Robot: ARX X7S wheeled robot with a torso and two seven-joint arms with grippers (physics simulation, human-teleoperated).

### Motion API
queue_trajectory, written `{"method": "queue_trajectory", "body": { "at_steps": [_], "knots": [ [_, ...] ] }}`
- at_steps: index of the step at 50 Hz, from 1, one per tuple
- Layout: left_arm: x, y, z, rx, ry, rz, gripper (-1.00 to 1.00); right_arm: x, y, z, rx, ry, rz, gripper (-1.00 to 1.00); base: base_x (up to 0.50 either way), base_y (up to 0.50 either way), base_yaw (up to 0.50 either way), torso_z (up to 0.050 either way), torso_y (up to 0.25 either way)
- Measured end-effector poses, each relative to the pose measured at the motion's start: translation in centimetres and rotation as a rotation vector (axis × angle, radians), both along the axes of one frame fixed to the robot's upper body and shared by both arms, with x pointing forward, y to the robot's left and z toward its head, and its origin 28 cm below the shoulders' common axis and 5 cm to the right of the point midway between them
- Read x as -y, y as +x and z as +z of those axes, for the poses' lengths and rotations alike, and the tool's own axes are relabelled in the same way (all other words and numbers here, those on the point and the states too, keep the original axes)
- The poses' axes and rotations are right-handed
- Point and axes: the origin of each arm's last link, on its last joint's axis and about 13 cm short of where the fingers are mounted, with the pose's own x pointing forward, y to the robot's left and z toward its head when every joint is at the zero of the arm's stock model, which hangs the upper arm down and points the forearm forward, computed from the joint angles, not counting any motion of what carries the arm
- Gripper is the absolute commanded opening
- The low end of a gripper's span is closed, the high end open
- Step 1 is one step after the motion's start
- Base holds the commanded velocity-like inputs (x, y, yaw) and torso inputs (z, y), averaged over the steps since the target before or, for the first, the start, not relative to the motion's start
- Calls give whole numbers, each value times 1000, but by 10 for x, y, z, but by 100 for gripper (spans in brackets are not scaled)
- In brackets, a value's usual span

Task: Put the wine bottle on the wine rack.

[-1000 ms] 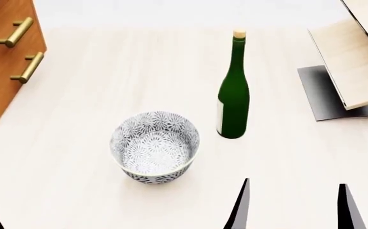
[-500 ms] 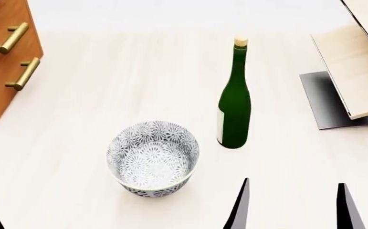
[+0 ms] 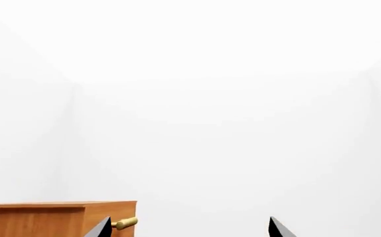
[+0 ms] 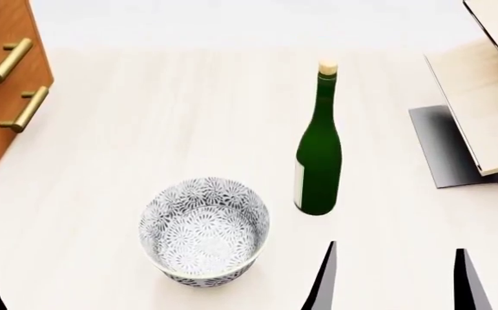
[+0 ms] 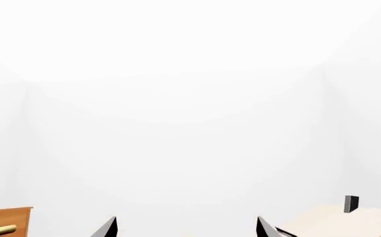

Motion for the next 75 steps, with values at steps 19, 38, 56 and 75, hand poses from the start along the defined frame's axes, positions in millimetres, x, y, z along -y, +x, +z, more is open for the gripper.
{"method": "queue_trajectory", "body": {
  "at_steps": [19, 38, 56, 75],
  "knots": [
    [0, 0, 0, -2, 1, 0, 100, 0, 0, 0, 0, -1, 1, 100, 93, 0, 0, 0, 0],
    [0, 0, 0, -1, 2, 0, 100, 0, 0, -1, -3, -4, 1, 100, 93, 0, 0, 0, 0],
    [0, 0, -1, -3, 2, -1, 100, -1, 1, -2, -8, -7, 2, 100, 94, 0, 0, 0, 0],
    [0, 1, -1, -4, 2, -2, 100, -1, 2, -4, -12, -8, 3, 100, 93, 0, 0, 0, 0]
  ]
}}
